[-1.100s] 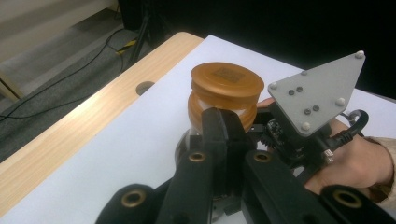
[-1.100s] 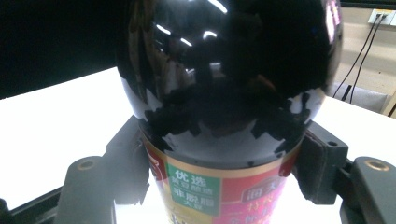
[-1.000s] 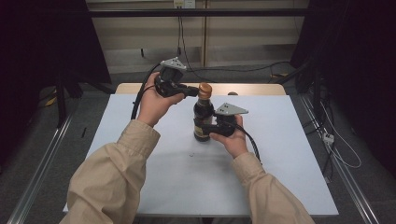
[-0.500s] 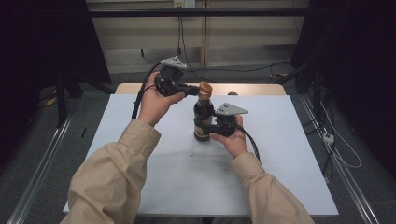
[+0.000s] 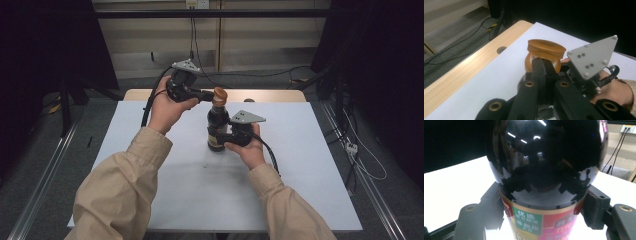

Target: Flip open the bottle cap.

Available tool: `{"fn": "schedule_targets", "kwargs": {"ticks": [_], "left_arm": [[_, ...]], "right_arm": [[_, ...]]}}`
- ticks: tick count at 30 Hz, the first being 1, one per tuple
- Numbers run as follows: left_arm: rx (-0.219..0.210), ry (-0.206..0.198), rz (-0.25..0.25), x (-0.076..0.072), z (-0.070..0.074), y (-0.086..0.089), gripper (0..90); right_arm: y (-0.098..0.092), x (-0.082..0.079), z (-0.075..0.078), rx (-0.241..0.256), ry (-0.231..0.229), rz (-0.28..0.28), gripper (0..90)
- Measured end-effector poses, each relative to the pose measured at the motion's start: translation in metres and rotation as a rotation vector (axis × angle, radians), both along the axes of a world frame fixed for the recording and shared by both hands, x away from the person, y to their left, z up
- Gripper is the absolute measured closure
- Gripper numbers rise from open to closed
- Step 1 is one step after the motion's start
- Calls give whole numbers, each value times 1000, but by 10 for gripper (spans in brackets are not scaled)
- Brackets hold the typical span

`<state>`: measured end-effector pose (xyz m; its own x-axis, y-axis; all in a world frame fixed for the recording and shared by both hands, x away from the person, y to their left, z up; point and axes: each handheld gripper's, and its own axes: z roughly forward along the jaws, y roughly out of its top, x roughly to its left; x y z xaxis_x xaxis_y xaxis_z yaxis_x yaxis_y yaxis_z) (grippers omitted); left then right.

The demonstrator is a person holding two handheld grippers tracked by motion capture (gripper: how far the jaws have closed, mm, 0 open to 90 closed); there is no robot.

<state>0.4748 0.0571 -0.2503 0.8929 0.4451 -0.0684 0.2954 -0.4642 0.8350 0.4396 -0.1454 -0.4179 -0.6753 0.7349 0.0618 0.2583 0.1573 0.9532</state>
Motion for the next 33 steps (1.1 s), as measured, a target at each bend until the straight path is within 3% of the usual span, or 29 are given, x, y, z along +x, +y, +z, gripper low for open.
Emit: {"fn": "schedule_targets", "kwargs": {"ticks": [33], "left_arm": [[1, -2, -3, 1, 7, -5, 900]], "right_arm": [[0, 0, 0, 2, 4, 1, 304]]}}
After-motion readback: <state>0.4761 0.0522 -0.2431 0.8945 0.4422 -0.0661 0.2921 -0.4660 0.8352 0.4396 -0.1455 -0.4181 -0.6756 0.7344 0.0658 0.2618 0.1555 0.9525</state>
